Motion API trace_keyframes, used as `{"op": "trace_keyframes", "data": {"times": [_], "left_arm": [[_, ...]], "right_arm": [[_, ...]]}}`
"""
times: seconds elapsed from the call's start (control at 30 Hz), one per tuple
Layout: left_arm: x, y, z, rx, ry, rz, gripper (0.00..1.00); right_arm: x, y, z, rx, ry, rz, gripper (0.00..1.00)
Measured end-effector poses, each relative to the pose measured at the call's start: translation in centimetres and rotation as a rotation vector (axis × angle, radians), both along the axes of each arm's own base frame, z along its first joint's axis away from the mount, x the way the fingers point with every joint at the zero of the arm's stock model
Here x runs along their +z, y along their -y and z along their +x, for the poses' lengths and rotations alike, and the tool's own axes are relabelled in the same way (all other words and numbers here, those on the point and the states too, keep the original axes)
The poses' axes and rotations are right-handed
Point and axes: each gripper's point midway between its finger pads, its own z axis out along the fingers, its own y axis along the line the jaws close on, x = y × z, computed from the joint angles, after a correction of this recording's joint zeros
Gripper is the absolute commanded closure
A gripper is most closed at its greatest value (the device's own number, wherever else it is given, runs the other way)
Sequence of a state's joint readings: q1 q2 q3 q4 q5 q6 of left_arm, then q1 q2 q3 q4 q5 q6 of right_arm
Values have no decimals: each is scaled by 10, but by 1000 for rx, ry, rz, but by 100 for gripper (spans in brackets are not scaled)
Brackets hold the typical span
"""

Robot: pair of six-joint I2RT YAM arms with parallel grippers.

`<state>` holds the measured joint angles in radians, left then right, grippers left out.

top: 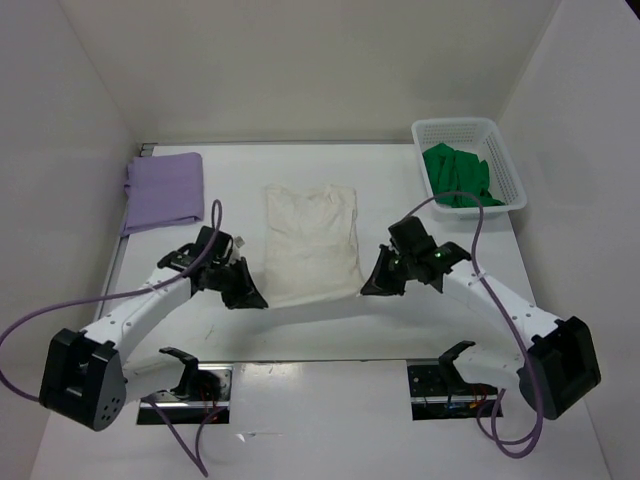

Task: Fold and stack the t-shirts
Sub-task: Grab one side of the 2/3 rectangular tshirt with both arms, then fold the long partially folded tshirt into a neat square

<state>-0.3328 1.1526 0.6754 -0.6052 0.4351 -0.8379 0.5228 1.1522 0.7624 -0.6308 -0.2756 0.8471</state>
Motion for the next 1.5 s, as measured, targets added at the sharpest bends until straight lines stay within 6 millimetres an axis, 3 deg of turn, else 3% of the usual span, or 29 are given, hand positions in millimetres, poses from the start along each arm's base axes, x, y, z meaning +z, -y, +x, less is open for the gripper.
{"op": "trace_keyframes", "data": {"times": [0.13, 0.27, 0.4, 0.57, 0.8, 0.93, 0.97, 1.0, 1.03, 1.13, 1.2, 1.3, 1.33, 1.37, 1.4, 1.47, 1.5], "left_arm": [[46, 2, 34, 44, 88, -70, 100], [68, -10, 95, 132, 177, -94, 100], [58, -28, 164, 217, 204, -74, 100], [53, -31, 238, 243, 255, -56, 100], [58, -32, 322, 275, 392, -40, 98], [37, -34, 362, 302, 418, -14, 82], [29, -35, 369, 307, 419, -9, 76], [20, -36, 374, 316, 413, -4, 62], [12, -38, 377, 319, 407, 3, 58], [-1, -42, 379, 347, 380, 14, 45], [4, -44, 382, 355, 394, 11, 41], [24, -49, 386, 375, 449, 7, 44], [33, -49, 383, 376, 474, -1, 45], [42, -49, 378, 380, 487, -7, 45], [52, -47, 371, 380, 500, -14, 45], [72, -34, 359, 361, 543, -40, 45], [78, -22, 350, 337, 556, -56, 45]], "right_arm": [[39, 4, 41, -34, 77, 21, 100], [55, 1, 101, -41, 143, 11, 100], [54, -8, 162, -29, 203, -10, 100], [49, -14, 243, -35, 281, -49, 100], [28, -4, 317, -78, 328, -80, 100], [13, -6, 354, -93, 351, -90, 91], [9, -7, 361, -98, 353, -94, 87], [3, -8, 369, -103, 354, -98, 83], [-1, -9, 375, -106, 356, -99, 75], [-8, -12, 386, -109, 354, -99, 66], [-3, -12, 388, -110, 357, -100, 58], [12, -12, 392, -107, 388, -95, 54], [17, -12, 391, -105, 395, -92, 57], [19, -12, 386, -100, 391, -88, 71], [20, -11, 380, -93, 386, -87, 78], [21, -13, 359, -80, 365, -67, 95], [19, -13, 344, -68, 340, -57, 98]]}}
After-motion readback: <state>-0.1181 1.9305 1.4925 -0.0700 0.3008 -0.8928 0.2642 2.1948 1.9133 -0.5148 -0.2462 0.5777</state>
